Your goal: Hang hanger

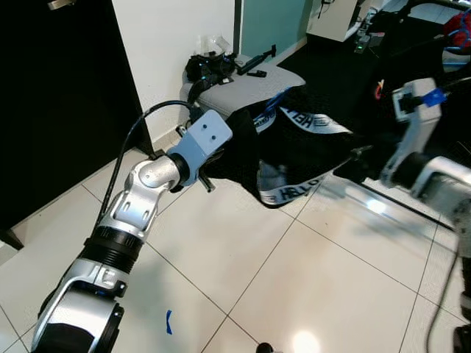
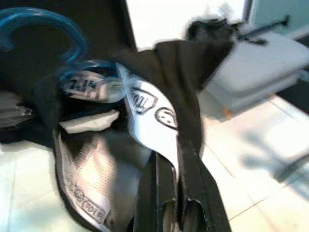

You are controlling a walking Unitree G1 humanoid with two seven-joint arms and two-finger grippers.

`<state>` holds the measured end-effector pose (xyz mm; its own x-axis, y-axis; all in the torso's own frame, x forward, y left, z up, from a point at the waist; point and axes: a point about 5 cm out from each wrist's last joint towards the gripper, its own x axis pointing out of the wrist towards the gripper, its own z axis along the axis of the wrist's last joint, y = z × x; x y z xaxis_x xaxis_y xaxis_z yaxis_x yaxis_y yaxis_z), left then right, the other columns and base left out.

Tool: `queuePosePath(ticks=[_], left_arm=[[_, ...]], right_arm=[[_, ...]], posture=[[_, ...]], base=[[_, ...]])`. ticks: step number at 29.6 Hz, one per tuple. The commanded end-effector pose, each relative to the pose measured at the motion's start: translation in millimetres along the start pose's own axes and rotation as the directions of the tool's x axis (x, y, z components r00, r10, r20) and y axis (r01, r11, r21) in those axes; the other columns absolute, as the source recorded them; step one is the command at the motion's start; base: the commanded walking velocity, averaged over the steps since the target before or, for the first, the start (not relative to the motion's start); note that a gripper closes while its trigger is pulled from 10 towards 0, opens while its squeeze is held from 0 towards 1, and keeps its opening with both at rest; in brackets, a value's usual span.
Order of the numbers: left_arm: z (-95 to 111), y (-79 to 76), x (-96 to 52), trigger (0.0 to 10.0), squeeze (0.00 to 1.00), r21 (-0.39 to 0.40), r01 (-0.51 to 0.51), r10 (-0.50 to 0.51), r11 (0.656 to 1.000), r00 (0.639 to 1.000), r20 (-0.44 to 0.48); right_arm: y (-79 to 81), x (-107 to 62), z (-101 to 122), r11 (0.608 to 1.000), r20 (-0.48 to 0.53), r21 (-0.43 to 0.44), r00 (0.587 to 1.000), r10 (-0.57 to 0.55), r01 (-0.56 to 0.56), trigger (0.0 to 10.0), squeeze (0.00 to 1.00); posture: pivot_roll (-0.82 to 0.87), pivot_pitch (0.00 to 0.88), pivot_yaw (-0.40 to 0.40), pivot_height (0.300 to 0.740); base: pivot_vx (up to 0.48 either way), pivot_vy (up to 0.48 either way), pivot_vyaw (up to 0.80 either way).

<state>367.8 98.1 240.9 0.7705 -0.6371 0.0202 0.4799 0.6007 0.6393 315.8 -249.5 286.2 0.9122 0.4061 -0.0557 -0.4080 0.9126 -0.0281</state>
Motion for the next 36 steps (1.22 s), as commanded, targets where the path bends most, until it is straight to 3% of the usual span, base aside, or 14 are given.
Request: queuePosePath(ticks=[1, 2, 3, 4, 5, 7, 16, 21, 28, 34, 36], left_arm=[[-2.0, 1.6, -3.7, 10.0, 0.00, 0.051, 0.019, -0.018, 0.998, 1.000, -0.008], [-2.0, 1.6, -3.7, 10.0, 0.00, 0.051, 0.019, -0.018, 0.998, 1.000, -0.008], [-2.9, 1.9, -5.4, 10.0, 0.00, 0.094, 0.040, -0.039, 0.995, 0.999, -0.011], [-2.9, 1.9, -5.4, 10.0, 0.00, 0.094, 0.040, -0.039, 0.995, 0.999, -0.011], [-3.0, 0.7, -6.8, 10.0, 0.00, 0.130, 0.067, -0.067, 0.989, 0.998, -0.008], [-2.7, -1.3, -7.4, 10.0, 0.00, 0.148, 0.088, -0.088, 0.985, 0.996, -0.004], [1.9, -15.1, -4.6, 10.0, 0.00, 0.149, 0.146, -0.151, 0.978, 0.988, 0.021], [2.0, -26.6, -8.5, 10.0, 0.00, 0.191, 0.241, -0.253, 0.952, 0.966, 0.045], [2.4, -33.3, -9.2, 10.0, 0.00, 0.199, 0.275, -0.291, 0.941, 0.955, 0.057], [2.3, -28.9, -6.8, 10.0, 0.00, 0.182, 0.230, -0.242, 0.956, 0.969, 0.050], [0.4, -17.0, -4.5, 10.0, 0.00, 0.145, 0.147, -0.152, 0.979, 0.988, 0.029]], right_arm=[[-9.2, -4.6, 1.3, 0.998, -0.004, -0.041, 0.999, -0.051, 0.050, 10.0, 0.07], [-9.2, -4.6, 1.3, 0.998, -0.004, -0.041, 0.999, -0.051, 0.050, 10.0, 0.07], [-27.4, -14.1, 2.2, 0.979, -0.049, -0.150, 0.987, -0.151, 0.142, 10.0, 0.08], [-27.4, -14.1, 2.2, 0.979, -0.049, -0.150, 0.987, -0.151, 0.142, 10.0, 0.08], [-39.7, -21.7, 6.5, 0.955, -0.055, -0.219, 0.975, -0.215, 0.199, 10.0, 0.08], [-43.6, -25.1, 10.0, 0.943, -0.052, -0.257, 0.971, -0.234, 0.214, 10.0, 0.07], [-33.0, -15.5, 16.1, 0.946, 0.033, -0.261, 0.981, -0.192, 0.193, 10.0, 0.07], [-46.3, -12.2, 32.0, 0.918, 0.145, -0.257, 0.952, -0.271, 0.301, 10.0, 0.06], [-47.1, -8.3, 35.2, 0.920, 0.178, -0.237, 0.945, -0.275, 0.313, 10.0, 0.05], [-37.5, -2.8, 30.6, 0.943, 0.161, -0.221, 0.963, -0.216, 0.249, 10.0, 0.03], [-23.2, 0.7, 25.9, 0.971, 0.140, -0.196, 0.984, -0.107, 0.133, 10.0, 0.04]], posture=[[-0.03, 0.174, -0.004, 0.740], [-0.03, 0.174, -0.004, 0.740], [-0.03, 0.175, -0.004, 0.740], [-0.03, 0.175, -0.004, 0.740], [-0.03, 0.174, -0.003, 0.740], [-0.03, 0.173, -0.003, 0.740], [-0.03, 0.168, -0.002, 0.740], [-0.03, 0.165, -0.004, 0.740], [-0.03, 0.165, -0.009, 0.740], [-0.03, 0.170, -0.010, 0.740], [-0.03, 0.172, -0.012, 0.740]], base=[[0.000, 0.000, 0.00], [0.000, 0.000, 0.00], [0.000, 0.000, 0.00], [0.000, 0.000, 0.00], [0.000, 0.000, 0.00], [0.000, 0.000, 0.00], [0.000, 0.000, 0.00], [0.000, 0.000, 0.00], [0.000, 0.000, 0.00], [0.000, 0.000, 0.00], [0.000, 0.000, 0.00]])
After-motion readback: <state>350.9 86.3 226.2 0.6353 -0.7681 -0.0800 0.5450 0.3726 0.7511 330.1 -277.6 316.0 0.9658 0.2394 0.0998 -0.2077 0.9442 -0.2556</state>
